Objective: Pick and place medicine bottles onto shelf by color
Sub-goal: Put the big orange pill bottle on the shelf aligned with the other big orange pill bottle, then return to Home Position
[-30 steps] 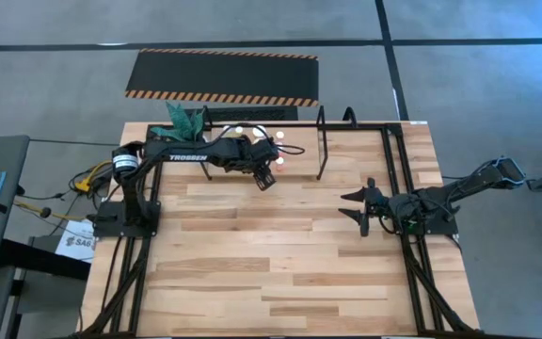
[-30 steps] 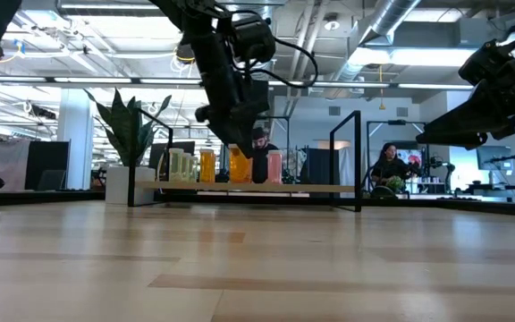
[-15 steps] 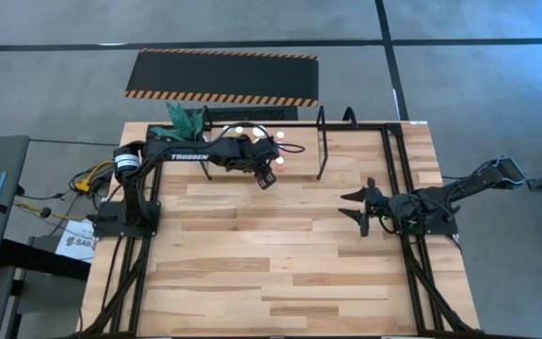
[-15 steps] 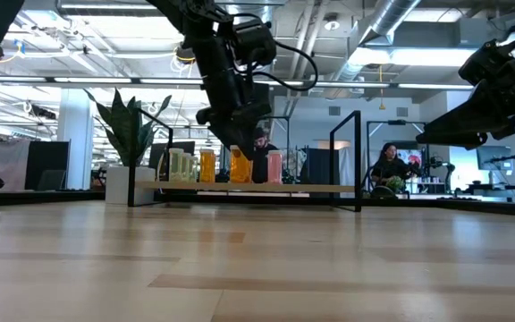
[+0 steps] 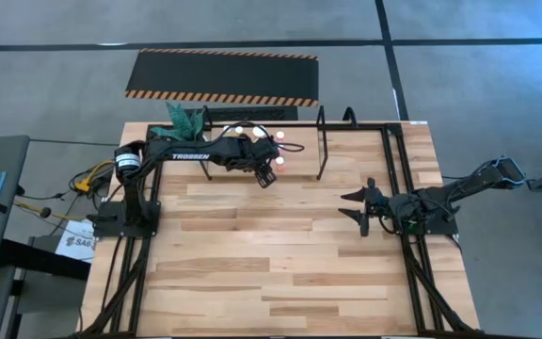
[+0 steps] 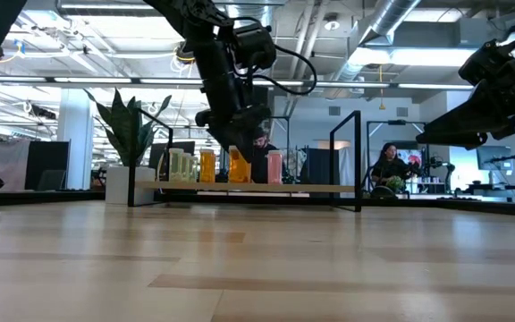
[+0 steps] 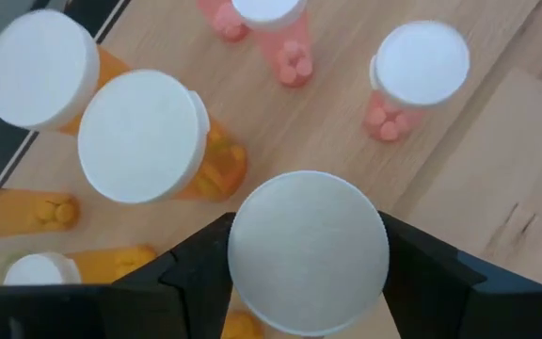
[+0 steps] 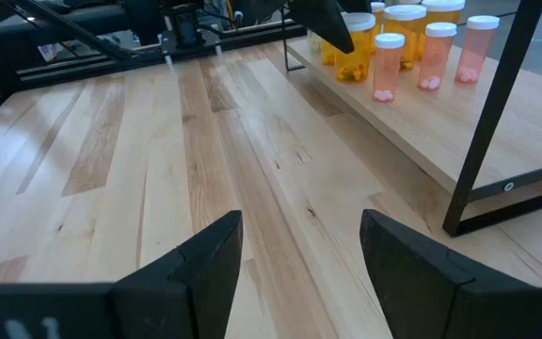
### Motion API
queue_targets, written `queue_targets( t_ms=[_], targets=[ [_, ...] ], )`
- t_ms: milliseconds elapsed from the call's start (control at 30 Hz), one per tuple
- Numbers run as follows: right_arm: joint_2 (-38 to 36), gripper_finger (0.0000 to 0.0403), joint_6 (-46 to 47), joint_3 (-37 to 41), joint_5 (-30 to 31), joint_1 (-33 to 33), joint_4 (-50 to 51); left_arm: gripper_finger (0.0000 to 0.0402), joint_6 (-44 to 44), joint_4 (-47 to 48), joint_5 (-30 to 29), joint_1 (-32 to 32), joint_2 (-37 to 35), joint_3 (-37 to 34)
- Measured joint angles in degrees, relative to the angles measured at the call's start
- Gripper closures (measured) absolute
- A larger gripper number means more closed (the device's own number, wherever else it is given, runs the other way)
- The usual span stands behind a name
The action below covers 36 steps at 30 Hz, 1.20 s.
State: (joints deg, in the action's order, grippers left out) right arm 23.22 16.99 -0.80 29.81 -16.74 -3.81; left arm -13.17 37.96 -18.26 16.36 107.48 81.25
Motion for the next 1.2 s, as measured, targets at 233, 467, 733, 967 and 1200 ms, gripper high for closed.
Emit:
queue_targets(
  t_ms=[233,467,733,967,1200],
  targets=[
    [0.0,0.0163,0.0,0.0,0.0,0.0,0.0,0.0167,0.3,-1.5,-1.1,0.0,0.0,0.0],
    [0.0,0.0163,0.0,0.0,0.0,0.0,0.0,0.0153,1.5,-0.8,-2.6,-0.1,-1.2,1.4],
    [0.0,0.0163,0.0,0.0,0.0,0.0,0.0,0.0151,4.2,0.5,-1.8,-1.1,-6.3,2.8],
    [0.0,0.0163,0.0,0.0,0.0,0.0,0.0,0.0151,6.4,5.3,-5.4,-3.2,-15.0,2.7],
    [0.0,0.0163,0.0,0.0,0.0,0.0,0.0,0.0151,4.2,-4.0,-11.0,-8.1,-30.2,-13.8]
  ],
)
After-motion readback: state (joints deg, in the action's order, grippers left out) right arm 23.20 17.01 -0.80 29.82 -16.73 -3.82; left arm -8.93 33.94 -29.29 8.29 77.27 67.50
